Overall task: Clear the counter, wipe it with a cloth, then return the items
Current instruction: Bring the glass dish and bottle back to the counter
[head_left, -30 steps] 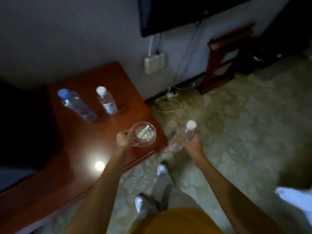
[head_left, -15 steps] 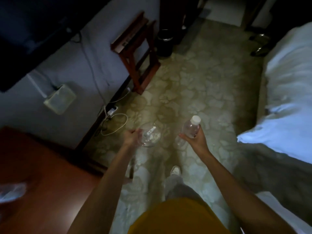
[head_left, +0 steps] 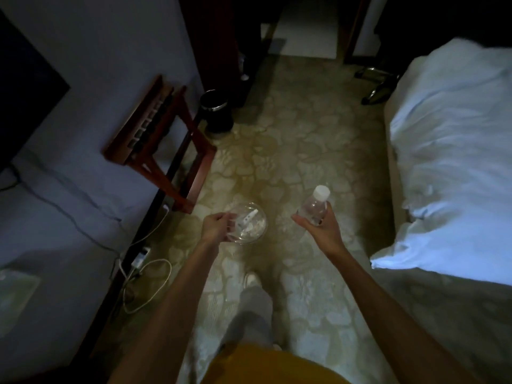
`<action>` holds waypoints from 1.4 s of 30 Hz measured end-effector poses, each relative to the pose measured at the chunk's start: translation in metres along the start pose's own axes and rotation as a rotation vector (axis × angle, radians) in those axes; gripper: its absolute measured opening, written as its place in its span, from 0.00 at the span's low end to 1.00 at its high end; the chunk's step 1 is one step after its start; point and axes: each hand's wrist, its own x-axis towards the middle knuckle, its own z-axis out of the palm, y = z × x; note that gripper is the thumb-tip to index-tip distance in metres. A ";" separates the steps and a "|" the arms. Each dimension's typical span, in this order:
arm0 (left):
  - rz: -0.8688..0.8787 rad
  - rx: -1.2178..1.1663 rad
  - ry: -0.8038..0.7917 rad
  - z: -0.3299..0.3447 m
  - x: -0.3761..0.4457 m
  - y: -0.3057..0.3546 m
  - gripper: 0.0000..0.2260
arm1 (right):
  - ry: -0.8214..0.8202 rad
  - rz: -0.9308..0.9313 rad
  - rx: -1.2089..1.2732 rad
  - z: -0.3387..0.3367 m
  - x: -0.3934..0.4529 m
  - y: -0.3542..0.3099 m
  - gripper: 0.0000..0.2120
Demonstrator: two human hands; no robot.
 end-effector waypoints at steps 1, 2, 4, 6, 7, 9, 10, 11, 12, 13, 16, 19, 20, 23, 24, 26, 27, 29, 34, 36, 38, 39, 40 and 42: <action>0.008 0.016 -0.012 0.010 0.020 0.018 0.12 | 0.016 0.009 -0.006 -0.001 0.024 -0.003 0.34; 0.016 0.026 -0.028 0.020 0.042 0.035 0.12 | 0.030 0.010 -0.016 -0.003 0.050 -0.006 0.33; 0.026 0.037 -0.068 0.042 0.087 0.073 0.12 | 0.047 -0.001 -0.036 -0.007 0.105 -0.013 0.32; 0.027 0.065 -0.091 0.064 0.133 0.111 0.12 | 0.095 0.019 -0.029 -0.012 0.153 -0.029 0.33; 0.032 0.079 -0.096 0.074 0.153 0.132 0.12 | 0.119 0.028 -0.020 -0.015 0.176 -0.042 0.33; 0.065 0.093 -0.115 0.093 0.191 0.176 0.12 | 0.142 0.031 -0.017 -0.026 0.223 -0.065 0.33; 0.086 0.105 -0.124 0.103 0.210 0.200 0.12 | 0.154 0.028 -0.022 -0.032 0.248 -0.079 0.33; 0.105 0.119 -0.125 0.111 0.226 0.224 0.12 | 0.167 0.025 -0.021 -0.039 0.272 -0.091 0.34; 0.120 0.129 -0.119 0.119 0.242 0.247 0.11 | 0.185 0.016 -0.016 -0.045 0.295 -0.102 0.34; 0.134 0.137 -0.114 0.128 0.258 0.269 0.11 | 0.200 0.011 -0.019 -0.050 0.318 -0.111 0.35; 0.147 0.162 -0.128 0.155 0.308 0.330 0.09 | 0.217 0.026 -0.013 -0.061 0.389 -0.133 0.37; 0.149 0.162 -0.128 0.190 0.366 0.382 0.09 | 0.220 0.029 0.002 -0.068 0.471 -0.141 0.38; 0.154 0.173 -0.130 0.204 0.387 0.399 0.09 | 0.216 0.023 0.003 -0.070 0.503 -0.143 0.38; 0.164 0.178 -0.128 0.244 0.449 0.449 0.10 | 0.180 -0.006 0.024 -0.075 0.595 -0.157 0.38; 0.160 0.184 -0.123 0.256 0.470 0.467 0.09 | 0.161 -0.015 0.021 -0.079 0.623 -0.168 0.37; 0.157 0.202 -0.099 0.277 0.505 0.502 0.09 | 0.142 -0.014 0.020 -0.088 0.677 -0.188 0.36; 0.157 0.204 -0.093 0.286 0.523 0.521 0.09 | 0.135 -0.027 0.021 -0.094 0.705 -0.199 0.35; 0.164 0.212 -0.078 0.301 0.558 0.562 0.09 | 0.112 -0.051 0.006 -0.106 0.763 -0.222 0.36; 0.142 0.189 -0.017 0.329 0.643 0.651 0.11 | 0.058 -0.079 0.020 -0.112 0.899 -0.279 0.34; 0.139 0.178 0.002 0.340 0.687 0.679 0.11 | 0.027 -0.089 0.013 -0.104 0.955 -0.295 0.34; 0.142 0.184 0.011 0.350 0.736 0.708 0.11 | -0.001 -0.103 0.002 -0.094 1.018 -0.309 0.34; 0.143 0.187 0.010 0.355 0.759 0.724 0.11 | -0.017 -0.118 0.005 -0.088 1.049 -0.316 0.34; 0.145 0.187 0.009 0.359 0.783 0.742 0.11 | -0.024 -0.127 0.015 -0.083 1.079 -0.325 0.35; 0.136 0.201 0.001 0.366 0.829 0.780 0.11 | -0.043 -0.112 0.029 -0.075 1.135 -0.348 0.36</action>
